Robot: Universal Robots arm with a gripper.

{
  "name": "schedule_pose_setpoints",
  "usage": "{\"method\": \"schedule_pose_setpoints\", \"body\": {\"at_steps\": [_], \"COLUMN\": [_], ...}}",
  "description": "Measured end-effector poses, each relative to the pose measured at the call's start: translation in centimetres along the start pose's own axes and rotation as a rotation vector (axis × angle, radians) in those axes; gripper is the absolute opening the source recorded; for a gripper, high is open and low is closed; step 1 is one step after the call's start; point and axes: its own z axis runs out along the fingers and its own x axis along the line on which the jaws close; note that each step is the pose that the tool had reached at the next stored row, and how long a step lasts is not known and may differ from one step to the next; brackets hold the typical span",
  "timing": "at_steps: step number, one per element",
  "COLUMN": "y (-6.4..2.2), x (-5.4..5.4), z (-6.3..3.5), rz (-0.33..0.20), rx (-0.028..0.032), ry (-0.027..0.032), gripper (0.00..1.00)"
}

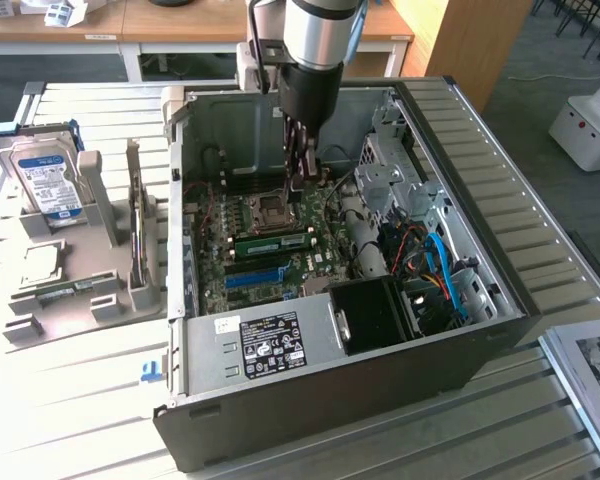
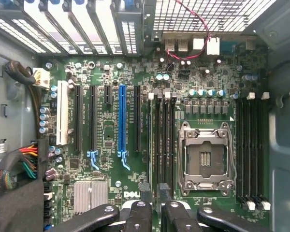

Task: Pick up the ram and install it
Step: 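Insert the ram into the slot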

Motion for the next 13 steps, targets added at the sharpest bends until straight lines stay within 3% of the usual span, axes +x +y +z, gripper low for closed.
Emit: {"method": "schedule_pose_setpoints", "body": {"at_steps": [8,13], "y": [0.05,0.05], "x": [0.0,0.0], "z": [-1.21,-1.27], "rz": [0.000,0.000], "rx": [0.0000,0.0001], "ry": [0.0001,-0.0001], "gripper": [0.19,0.19]}}
